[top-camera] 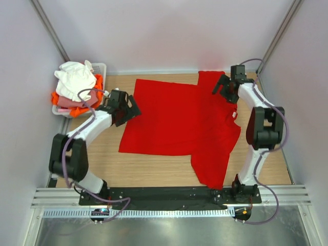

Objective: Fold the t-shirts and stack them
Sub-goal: Flatten the tshirt out, then fold the tshirt

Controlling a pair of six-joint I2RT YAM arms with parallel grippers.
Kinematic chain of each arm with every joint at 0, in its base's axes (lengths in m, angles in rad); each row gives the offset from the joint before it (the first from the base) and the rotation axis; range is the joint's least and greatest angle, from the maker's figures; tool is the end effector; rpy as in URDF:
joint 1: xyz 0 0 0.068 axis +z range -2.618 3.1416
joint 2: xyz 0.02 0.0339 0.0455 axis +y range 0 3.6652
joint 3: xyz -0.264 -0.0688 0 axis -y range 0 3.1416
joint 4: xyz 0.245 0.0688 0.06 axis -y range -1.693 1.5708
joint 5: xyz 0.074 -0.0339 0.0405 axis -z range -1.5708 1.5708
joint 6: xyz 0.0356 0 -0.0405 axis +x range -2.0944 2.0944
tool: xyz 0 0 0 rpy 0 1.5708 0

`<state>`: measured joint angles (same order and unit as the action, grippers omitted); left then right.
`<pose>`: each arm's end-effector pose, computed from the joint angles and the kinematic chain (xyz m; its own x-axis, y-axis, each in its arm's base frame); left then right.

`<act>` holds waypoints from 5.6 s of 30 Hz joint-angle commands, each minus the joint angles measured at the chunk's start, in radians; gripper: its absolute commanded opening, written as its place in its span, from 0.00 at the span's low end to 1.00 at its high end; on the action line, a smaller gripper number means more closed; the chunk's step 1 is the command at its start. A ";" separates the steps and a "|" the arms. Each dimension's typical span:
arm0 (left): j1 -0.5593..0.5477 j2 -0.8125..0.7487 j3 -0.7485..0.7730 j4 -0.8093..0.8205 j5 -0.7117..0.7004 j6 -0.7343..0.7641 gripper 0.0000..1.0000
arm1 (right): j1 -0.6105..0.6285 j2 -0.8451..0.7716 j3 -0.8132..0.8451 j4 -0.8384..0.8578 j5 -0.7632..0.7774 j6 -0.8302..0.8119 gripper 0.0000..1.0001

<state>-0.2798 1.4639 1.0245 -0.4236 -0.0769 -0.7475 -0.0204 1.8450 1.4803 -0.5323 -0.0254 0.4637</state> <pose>0.2990 -0.0831 0.2429 -0.6901 -0.5069 -0.5165 -0.3297 0.8555 -0.3992 0.4101 -0.0075 0.2507 -0.6968 0.4614 -0.5492 0.3535 0.8871 0.2968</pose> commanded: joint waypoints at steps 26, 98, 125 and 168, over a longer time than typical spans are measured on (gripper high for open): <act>-0.001 0.161 -0.161 0.112 -0.021 -0.044 0.95 | 0.183 0.909 1.026 -0.144 -0.091 -0.065 0.93; -0.355 -0.499 -0.434 -0.333 -0.363 -0.394 0.84 | 1.160 -0.750 -0.957 -0.239 0.361 0.546 0.02; -0.355 -0.287 -0.445 -0.196 -0.386 -0.371 0.00 | 1.159 -0.854 -0.870 -0.408 0.398 0.582 0.01; 0.001 0.274 0.290 -0.311 -0.072 0.050 0.00 | 0.370 -0.106 0.190 -0.492 0.417 -0.269 0.01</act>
<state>-0.2996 1.6855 1.2369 -0.7372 -0.1642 -0.7242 0.3649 1.6836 1.5982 -1.0546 0.4129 0.2581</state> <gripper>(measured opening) 0.006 0.059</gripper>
